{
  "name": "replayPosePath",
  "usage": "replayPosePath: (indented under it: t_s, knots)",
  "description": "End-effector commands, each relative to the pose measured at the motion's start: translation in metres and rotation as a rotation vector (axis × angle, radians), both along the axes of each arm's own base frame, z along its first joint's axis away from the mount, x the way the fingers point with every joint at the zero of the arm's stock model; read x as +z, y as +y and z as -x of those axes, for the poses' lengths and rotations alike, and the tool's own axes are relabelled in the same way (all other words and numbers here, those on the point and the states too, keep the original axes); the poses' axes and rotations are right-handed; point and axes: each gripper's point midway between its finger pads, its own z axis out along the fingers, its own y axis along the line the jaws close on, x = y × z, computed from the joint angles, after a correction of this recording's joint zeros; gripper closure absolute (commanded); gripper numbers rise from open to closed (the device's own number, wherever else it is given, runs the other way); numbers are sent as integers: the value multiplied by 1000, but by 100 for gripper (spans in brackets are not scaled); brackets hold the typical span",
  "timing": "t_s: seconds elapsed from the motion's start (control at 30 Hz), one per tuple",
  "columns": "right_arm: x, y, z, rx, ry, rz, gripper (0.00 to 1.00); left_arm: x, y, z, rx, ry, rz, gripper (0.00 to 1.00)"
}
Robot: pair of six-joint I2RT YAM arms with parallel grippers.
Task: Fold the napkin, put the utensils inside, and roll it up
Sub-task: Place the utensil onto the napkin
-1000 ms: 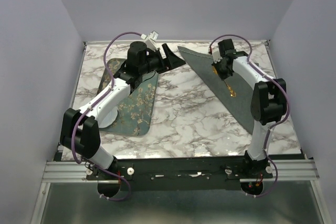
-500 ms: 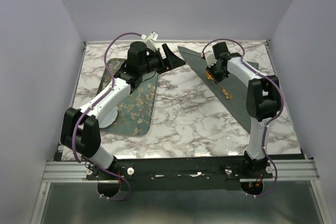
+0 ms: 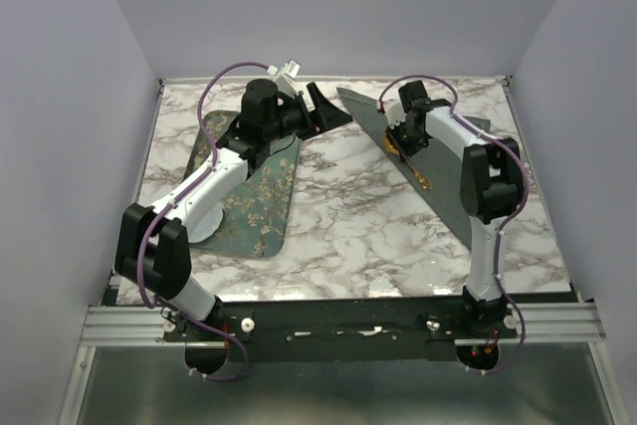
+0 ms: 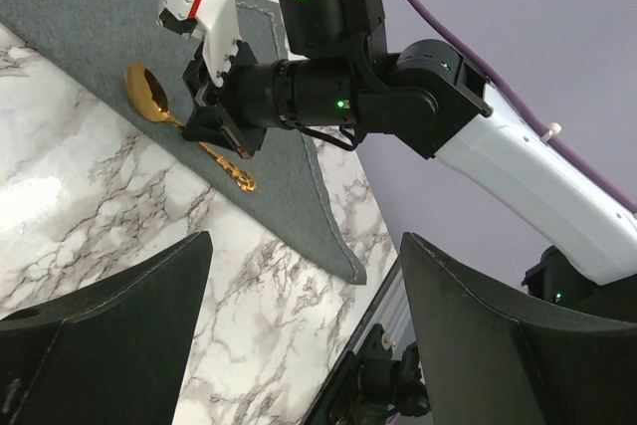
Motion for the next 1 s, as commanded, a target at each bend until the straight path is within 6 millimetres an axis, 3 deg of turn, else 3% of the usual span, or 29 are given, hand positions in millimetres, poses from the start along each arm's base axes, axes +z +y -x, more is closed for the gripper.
replayPosePath:
  t_s: [0.0,0.43,0.97]
  knots:
    - [-5,1,1,-29,37,-15,99,-4,-1,2,-26,1,9,15]
    - [-8,-11,-1,-77,48,-15,99,-6,-2,2,-29,6,13,15]
    - [-11,-9,5,-76,84,-23,89,-5,-3,3,-33,8,19,15]
